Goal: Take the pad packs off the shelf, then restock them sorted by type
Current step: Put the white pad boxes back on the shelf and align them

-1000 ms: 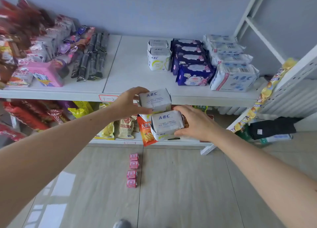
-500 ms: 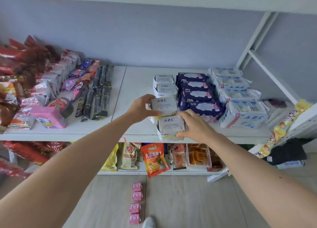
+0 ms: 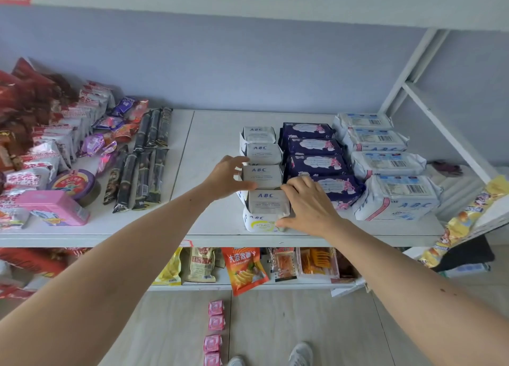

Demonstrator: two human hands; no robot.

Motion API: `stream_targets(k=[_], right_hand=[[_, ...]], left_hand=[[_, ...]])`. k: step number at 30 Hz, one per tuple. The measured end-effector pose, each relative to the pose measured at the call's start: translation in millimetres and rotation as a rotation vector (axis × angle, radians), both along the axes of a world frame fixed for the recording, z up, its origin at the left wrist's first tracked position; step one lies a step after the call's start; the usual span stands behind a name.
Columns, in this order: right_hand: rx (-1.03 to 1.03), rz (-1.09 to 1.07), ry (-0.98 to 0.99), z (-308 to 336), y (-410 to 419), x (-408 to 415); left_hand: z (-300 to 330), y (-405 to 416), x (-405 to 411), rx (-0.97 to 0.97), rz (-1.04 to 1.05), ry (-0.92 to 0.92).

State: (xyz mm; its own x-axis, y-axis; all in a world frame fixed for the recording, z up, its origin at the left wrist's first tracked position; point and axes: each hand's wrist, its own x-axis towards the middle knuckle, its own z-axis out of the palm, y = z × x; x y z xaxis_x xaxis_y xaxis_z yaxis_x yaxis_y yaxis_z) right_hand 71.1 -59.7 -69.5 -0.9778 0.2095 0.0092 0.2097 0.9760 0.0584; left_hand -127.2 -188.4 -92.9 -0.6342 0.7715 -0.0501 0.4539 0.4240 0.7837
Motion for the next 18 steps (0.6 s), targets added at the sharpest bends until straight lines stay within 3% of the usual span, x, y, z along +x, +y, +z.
stream_targets(k=[4,8,18], right_hand=[[-0.008,0.068,0.061,-5,-3,1],[0.019,0.146,-0.026,-12,-11,-5],[0.081,0.167,-0.103,-21,-9,-18]], left_hand=[[0,0,-3,0.034,0.033,0.128],[-4,8,-13,0.038,0.054,0.333],[1,41,-35,-0.355,-0.267,0.481]])
